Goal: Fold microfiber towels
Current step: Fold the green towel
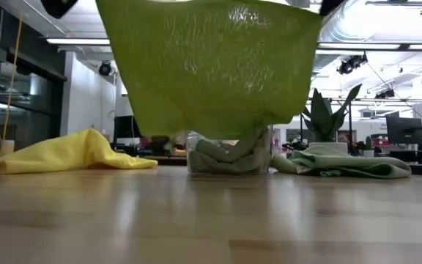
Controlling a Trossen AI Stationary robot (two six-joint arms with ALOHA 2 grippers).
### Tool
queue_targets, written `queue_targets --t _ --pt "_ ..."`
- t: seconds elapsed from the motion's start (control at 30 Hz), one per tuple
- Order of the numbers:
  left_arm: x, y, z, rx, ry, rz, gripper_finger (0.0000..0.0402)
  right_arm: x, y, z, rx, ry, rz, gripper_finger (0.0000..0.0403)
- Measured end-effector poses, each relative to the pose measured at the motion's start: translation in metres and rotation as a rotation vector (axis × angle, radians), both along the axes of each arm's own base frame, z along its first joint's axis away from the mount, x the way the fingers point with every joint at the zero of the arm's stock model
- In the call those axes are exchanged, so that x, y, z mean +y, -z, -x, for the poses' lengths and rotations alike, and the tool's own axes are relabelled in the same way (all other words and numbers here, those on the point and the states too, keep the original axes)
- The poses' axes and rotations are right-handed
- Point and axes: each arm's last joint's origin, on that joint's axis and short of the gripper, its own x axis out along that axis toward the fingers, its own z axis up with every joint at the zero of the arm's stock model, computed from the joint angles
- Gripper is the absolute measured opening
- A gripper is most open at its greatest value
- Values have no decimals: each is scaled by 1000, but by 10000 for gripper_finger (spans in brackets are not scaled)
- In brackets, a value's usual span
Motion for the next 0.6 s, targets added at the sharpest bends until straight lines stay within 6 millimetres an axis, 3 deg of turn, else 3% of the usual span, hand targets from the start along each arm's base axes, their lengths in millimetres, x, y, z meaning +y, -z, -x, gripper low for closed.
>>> queue_targets --t 0.13,0.3,0.6 --pt "-18 0 6 -32 34 45 0 23 30 1 -54 24 -66 0" --pt "-42 17 0 35 67 70 0 44 71 4 -94 50 -156 0" --pt "-90 101 -25 315 40 101 0 63 139 19 -157 95 -339 0"
